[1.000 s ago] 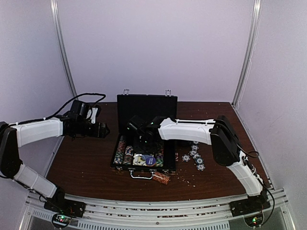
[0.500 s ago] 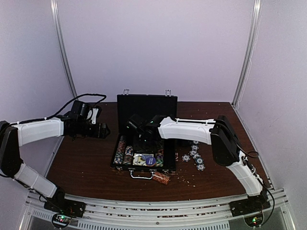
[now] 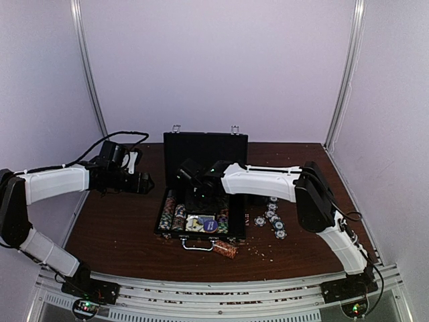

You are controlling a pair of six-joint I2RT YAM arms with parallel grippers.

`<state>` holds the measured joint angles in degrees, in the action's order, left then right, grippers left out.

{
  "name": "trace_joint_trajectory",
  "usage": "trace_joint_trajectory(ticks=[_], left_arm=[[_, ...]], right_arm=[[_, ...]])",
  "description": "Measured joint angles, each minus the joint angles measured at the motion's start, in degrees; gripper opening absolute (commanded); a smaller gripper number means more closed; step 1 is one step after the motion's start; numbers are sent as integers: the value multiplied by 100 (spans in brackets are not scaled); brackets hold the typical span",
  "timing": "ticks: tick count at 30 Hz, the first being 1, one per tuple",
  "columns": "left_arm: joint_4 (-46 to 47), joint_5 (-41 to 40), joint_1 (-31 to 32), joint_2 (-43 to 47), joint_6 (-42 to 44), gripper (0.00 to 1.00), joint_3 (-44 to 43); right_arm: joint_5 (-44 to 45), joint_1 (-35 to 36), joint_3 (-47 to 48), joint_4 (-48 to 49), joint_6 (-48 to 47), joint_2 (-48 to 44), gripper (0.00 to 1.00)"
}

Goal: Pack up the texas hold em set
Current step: Place the dice in the slot.

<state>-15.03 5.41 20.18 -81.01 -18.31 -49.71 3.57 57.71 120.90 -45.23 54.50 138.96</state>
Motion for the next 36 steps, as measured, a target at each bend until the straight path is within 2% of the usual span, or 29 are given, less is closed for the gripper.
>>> trace_joint_trajectory(ticks=[7,11,14,21,26,33,36], left_arm=[[0,42,0,0,0,80,0],[0,87,0,0,0,80,0],[0,101,0,0,0,80,2],[17,120,0,15,0,80,68],[20,229,0,37,0,80,68],[0,1075,0,-90,0,78,-20],[0,1587,0,-240,-28,78,-61]], right_arm=[[87,-33,-79,-229,-11,-142,43],[146,-42,-238,-251,-11,-232,39],[149,-52,-304,-243,-15,-245,34],[146,-50,-313,-181,-37,-245,11],[164,-48,-313,-79,-33,-267,3],[151,-46,-343,144,-61,-278,1],[114,-46,-525,341,-72,-363,18]])
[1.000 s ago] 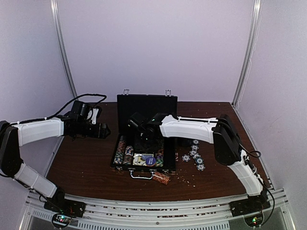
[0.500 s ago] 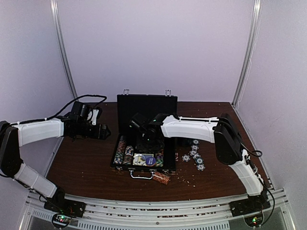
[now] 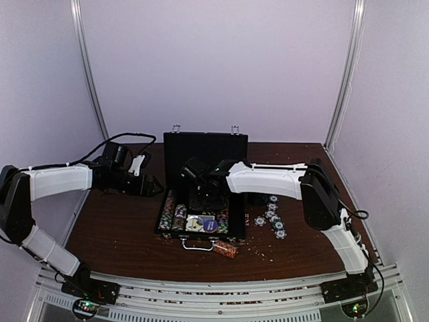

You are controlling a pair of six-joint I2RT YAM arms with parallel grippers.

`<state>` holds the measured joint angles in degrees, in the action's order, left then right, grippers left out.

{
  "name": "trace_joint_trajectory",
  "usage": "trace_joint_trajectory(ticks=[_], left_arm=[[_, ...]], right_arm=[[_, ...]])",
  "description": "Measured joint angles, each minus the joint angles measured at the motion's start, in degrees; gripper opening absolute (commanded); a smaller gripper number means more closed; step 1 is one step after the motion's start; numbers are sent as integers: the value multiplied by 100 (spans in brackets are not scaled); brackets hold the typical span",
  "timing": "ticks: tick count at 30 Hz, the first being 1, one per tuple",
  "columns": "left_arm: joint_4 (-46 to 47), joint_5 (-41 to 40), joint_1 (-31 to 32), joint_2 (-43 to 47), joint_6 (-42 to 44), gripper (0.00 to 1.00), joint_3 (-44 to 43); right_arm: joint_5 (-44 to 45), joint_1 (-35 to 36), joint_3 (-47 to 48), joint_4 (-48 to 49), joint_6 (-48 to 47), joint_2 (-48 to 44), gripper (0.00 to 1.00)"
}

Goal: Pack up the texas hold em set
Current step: Place the dice in the slot, then adjust the dice at the slot.

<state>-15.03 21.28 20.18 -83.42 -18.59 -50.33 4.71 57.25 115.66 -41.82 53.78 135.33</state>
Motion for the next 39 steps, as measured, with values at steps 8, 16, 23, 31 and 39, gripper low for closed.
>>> trace_joint_trajectory(ticks=[8,16,23,31,39], left_arm=[[20,1123,33,-210,-199,76,9],[345,1932,105,-415,-522,64,136],[553,2131,275,-494,-721,54,155],[601,2092,697,-951,-800,44,-98],[623,1587,1196,-1526,-1003,33,-669]], right_arm=[[-164,-2,-614,455,173,-442,51],[-319,-2,-1611,1185,516,-1143,48],[-184,-2,-1759,1307,671,-1318,46],[96,-28,-2323,1150,664,-1910,46],[146,-247,-3543,920,595,-3049,45]])
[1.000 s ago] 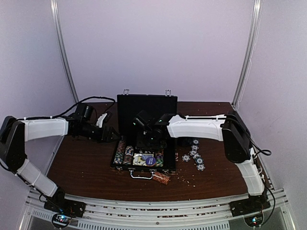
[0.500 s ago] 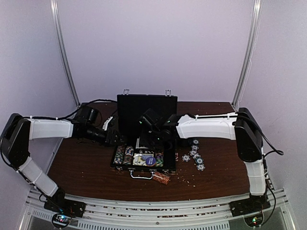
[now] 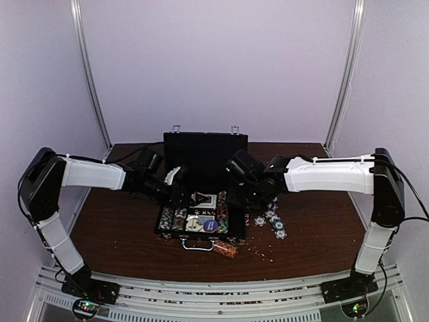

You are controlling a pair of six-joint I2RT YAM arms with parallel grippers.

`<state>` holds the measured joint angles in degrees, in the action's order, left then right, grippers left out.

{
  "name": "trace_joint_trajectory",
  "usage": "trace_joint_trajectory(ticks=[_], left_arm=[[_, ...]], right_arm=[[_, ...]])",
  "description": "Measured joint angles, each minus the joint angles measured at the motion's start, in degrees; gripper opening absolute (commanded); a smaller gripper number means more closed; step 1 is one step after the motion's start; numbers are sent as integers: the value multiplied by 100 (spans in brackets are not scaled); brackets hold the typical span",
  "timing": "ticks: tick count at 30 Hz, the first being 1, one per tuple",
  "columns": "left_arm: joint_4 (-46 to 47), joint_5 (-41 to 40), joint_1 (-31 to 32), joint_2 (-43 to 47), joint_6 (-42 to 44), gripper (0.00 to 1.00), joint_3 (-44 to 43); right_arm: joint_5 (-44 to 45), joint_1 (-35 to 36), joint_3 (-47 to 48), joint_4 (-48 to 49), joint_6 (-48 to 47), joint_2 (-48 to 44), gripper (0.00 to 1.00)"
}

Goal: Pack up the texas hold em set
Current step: Adjust the dice at the slot.

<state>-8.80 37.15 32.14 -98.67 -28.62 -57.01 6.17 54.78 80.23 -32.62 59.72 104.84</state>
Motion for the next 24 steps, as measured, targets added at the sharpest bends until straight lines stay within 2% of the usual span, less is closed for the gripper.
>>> trace_joint_trajectory(ticks=[11,24], left_arm=[[-280,-920,393,-787,-435,22,-782],[-850,-1397,435,-1239,-645,23,-1307]], right_arm=[[13,-417,-946,-273,-114,-1071,46],[2,-737,-1126,-247,-238,-1300,47]])
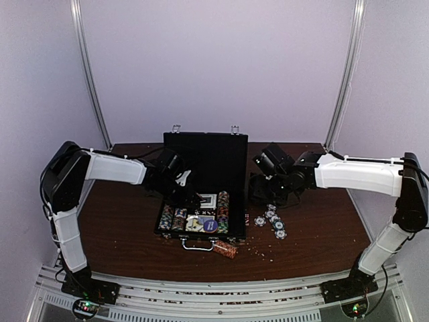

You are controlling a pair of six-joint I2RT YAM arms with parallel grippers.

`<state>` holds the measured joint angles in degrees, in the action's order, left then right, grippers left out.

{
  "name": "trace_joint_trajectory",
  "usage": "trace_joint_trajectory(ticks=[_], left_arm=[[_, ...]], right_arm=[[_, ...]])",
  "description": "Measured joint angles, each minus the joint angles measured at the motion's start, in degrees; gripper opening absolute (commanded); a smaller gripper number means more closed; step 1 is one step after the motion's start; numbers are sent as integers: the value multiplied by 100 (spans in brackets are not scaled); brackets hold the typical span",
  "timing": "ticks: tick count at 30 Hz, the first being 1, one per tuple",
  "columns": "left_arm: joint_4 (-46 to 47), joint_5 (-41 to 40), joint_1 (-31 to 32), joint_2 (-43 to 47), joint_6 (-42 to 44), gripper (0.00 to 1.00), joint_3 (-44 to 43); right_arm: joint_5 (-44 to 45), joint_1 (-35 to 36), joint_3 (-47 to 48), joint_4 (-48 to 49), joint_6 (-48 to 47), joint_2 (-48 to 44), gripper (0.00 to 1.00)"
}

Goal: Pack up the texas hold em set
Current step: Adjust the dice at the slot.

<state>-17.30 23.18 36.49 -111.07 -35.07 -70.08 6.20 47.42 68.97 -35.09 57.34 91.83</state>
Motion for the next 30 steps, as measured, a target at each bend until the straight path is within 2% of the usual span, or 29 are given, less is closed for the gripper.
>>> trace_joint_trajectory(ticks=[30], left_arm=[[-175,-520,245,138,-184,23,33]], right_arm=[[-315,-118,-256,160,-70,-2,47]])
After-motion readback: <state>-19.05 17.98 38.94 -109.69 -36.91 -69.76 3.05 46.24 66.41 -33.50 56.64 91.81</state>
